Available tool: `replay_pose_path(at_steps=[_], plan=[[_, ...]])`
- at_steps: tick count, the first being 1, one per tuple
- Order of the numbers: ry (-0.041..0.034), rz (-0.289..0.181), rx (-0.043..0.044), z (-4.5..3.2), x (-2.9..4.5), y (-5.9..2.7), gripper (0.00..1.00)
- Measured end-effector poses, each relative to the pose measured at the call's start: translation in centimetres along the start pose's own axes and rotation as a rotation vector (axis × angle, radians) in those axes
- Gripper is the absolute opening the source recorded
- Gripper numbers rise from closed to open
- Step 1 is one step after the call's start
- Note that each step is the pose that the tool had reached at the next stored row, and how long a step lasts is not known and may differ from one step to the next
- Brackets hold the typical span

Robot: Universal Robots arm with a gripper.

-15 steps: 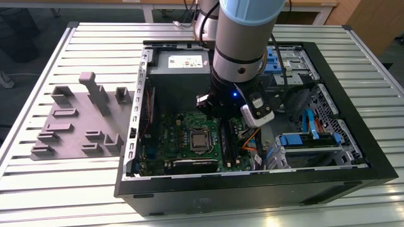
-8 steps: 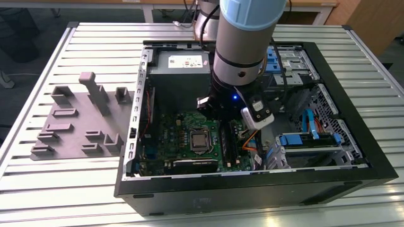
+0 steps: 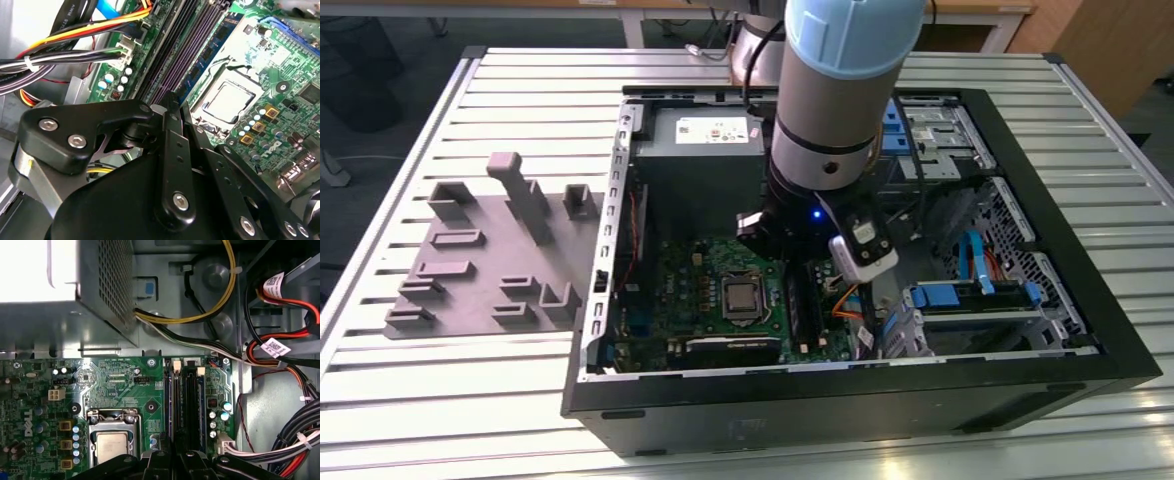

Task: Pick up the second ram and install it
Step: 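Insert the second ram into the second slot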

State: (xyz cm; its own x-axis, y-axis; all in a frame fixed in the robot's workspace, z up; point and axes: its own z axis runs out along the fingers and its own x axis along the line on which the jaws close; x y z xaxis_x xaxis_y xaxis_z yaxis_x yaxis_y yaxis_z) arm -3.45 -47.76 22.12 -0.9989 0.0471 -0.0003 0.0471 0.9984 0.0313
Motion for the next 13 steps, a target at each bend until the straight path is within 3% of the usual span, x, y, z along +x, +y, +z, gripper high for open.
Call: replay_pose_path(at_steps=[13], plan=[[0.0000, 0.001, 0.0000, 0.22, -0.18, -0.23, 0.14]])
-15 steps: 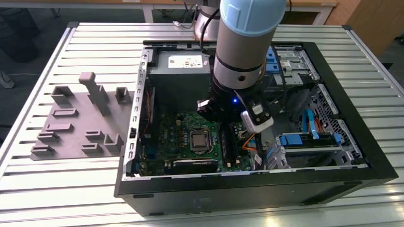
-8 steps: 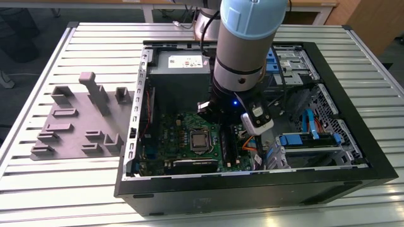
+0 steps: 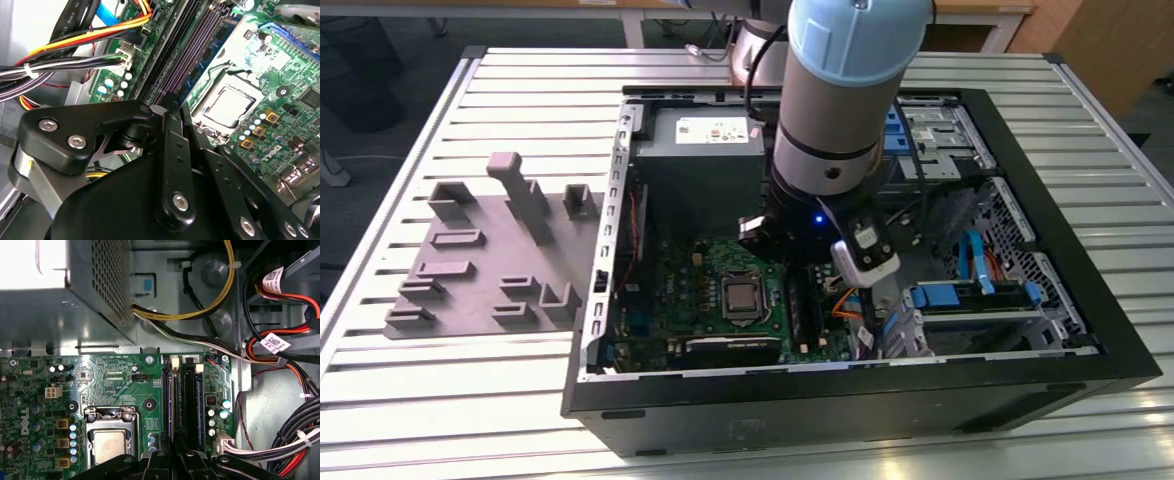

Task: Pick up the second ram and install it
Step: 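Insert the second ram into the second slot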

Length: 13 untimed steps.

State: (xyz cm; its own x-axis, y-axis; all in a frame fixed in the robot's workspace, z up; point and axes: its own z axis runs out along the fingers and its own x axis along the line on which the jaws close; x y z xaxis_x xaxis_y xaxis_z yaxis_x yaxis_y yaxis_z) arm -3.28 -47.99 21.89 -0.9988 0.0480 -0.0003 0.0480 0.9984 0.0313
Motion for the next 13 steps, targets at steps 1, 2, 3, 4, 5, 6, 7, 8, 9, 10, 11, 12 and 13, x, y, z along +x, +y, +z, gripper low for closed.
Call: replay_pose_path(at_steps=[1, 2, 3, 4, 5, 6, 7, 8, 9, 10, 11, 12, 13], plan=[[0.0000, 0.000, -0.0001, 0.02, -0.01, -0.01, 0.14], [0.0000, 0.000, 0.0000, 0.03, -0.03, -0.01, 0.14], [0.0000, 0.000, 0.0000, 0.04, -0.06, -0.02, 0.14], [0.0000, 0.000, 0.0000, 0.05, -0.09, -0.02, 0.14], [0.0000, 0.000, 0.0001, 0.05, -0.12, -0.03, 0.14], [0.0000, 0.000, 0.0000, 0.07, -0.13, -0.03, 0.14], [0.0000, 0.000, -0.0001, 0.09, -0.14, -0.04, 0.14], [-0.0001, 0.000, -0.0002, 0.11, -0.15, -0.05, 0.14], [-0.0001, 0.000, -0.0003, 0.12, -0.19, -0.07, 0.14], [-0.0001, 0.001, -0.0002, 0.13, -0.21, -0.09, 0.14], [-0.0001, 0.001, -0.0002, 0.14, -0.22, -0.11, 0.14], [-0.0001, 0.001, -0.0001, 0.14, -0.25, -0.13, 0.14], [-0.0001, 0.002, 0.0000, 0.14, -0.28, -0.15, 0.14]])
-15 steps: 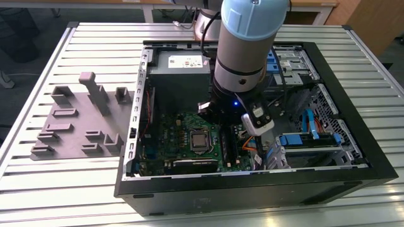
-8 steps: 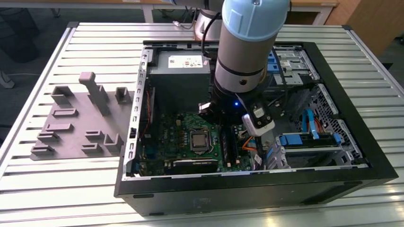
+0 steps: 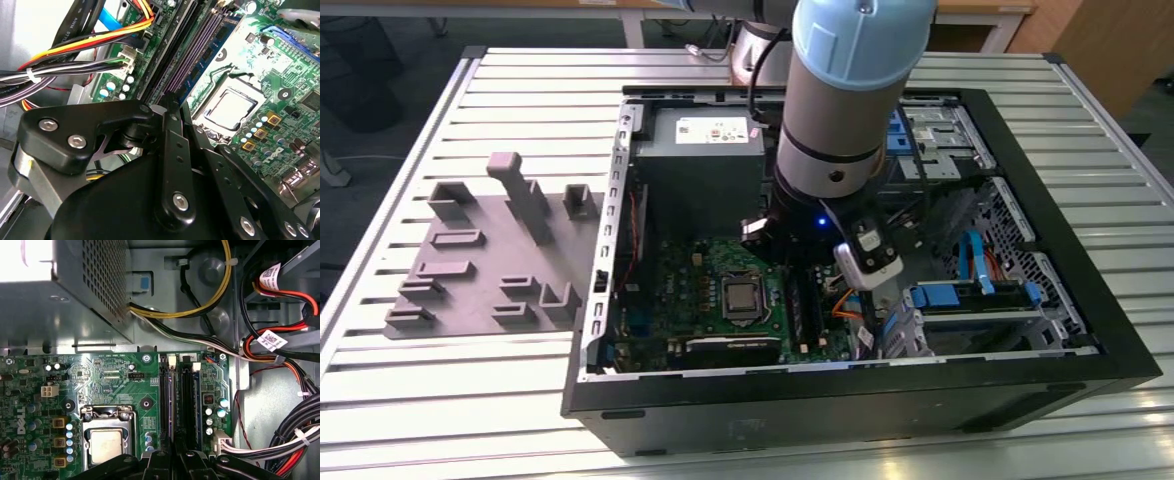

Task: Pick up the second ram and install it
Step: 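Insert the second ram into the second slot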

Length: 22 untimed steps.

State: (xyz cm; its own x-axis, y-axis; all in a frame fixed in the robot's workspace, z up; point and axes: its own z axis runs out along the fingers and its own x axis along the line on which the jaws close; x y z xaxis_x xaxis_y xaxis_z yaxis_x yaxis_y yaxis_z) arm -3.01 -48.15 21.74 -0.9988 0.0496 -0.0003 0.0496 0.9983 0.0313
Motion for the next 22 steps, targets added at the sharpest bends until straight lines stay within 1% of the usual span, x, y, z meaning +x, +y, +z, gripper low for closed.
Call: replay_pose_path(at_steps=[5, 9, 22], plan=[[0.0000, 0.001, -0.0001, 0.01, -0.19, -0.03, 0.14], [0.0000, 0.001, 0.0000, 0.04, -0.21, -0.05, 0.14], [-0.0001, 0.002, -0.0002, 0.49, -0.22, -0.07, 0.14]])
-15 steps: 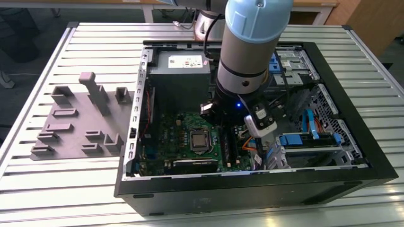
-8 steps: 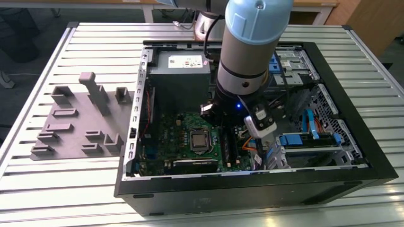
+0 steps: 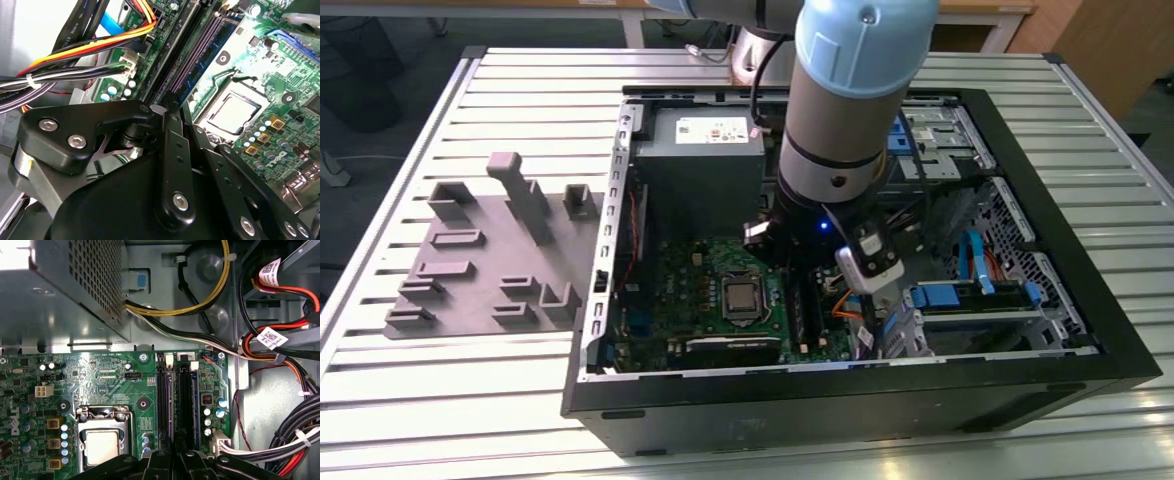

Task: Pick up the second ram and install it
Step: 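Insert the second ram into the second slot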

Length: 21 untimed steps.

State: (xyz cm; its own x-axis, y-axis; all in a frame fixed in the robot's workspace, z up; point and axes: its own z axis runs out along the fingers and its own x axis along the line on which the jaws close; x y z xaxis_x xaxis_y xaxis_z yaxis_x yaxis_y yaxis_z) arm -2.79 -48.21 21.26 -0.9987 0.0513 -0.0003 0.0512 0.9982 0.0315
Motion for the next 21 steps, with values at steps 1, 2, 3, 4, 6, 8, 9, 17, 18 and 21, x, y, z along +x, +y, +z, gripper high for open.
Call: replay_pose_path(at_steps=[1, 2, 3, 4, 6, 8, 9, 17, 18, 21], plan=[[0.0000, 0.000, 0.0000, 0.03, 0.00, 0.00, 0.14], [0.0000, 0.000, 0.0001, 0.06, 0.00, 0.00, 0.14], [0.0001, 0.000, 0.0001, 0.10, 0.00, 0.00, 0.14], [0.0001, 0.000, 0.0003, 0.12, 0.00, -0.01, 0.14], [0.0001, 0.000, 0.0002, 0.14, 0.00, -0.01, 0.14], [0.0000, 0.000, -0.0001, 0.15, 0.00, -0.01, 0.14], [0.0000, 0.000, -0.0005, 0.15, 0.00, 0.00, 0.14], [0.0011, 0.000, -0.0215, -0.06, 0.01, 0.00, 0.14], [0.0011, 0.000, -0.0229, -0.05, 0.01, 0.01, 0.14], [0.0013, 0.000, -0.0231, -0.04, 0.01, -0.02, 0.14]])
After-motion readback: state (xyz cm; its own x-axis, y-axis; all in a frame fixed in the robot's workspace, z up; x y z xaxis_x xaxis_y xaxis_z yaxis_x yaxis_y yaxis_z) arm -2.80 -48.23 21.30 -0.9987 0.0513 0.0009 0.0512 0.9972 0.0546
